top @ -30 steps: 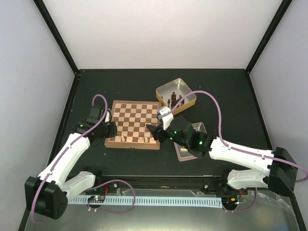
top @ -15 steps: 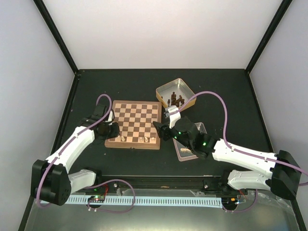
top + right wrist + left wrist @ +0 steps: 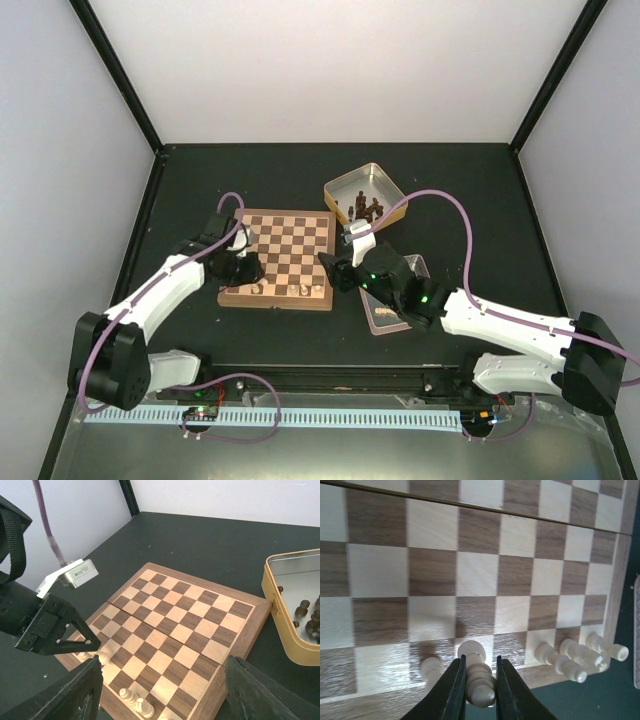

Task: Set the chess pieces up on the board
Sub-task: Place the chess piece on the chessboard.

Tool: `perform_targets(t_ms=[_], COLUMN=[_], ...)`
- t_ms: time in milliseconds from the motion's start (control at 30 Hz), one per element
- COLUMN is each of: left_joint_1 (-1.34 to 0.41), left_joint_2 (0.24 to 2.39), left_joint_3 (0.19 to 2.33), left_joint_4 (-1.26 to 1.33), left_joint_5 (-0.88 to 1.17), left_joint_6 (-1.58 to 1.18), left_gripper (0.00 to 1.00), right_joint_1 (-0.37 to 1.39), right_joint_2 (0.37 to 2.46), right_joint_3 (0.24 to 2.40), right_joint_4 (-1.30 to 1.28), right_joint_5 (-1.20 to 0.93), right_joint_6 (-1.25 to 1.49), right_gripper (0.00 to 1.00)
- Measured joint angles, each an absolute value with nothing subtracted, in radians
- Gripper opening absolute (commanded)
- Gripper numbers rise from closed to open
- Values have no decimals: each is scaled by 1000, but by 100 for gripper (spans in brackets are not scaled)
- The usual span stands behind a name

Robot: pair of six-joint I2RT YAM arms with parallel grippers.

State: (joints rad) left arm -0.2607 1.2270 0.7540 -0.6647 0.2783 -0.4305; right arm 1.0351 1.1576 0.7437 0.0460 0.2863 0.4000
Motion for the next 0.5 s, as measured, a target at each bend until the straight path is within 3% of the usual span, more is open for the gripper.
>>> perform_targets(t_ms=[500], left_joint_1=[-392], left_joint_2=[1332], left_joint_3=[823], left_joint_4=[-715], left_joint_5=[208], left_joint_6=[-389], left_gripper=[2], right_joint_1=[1031], right_joint_2=[1164], right_joint_3=[744], right_joint_4=[45], right_joint_5=[286], right_joint_6=[408], right_gripper=[67])
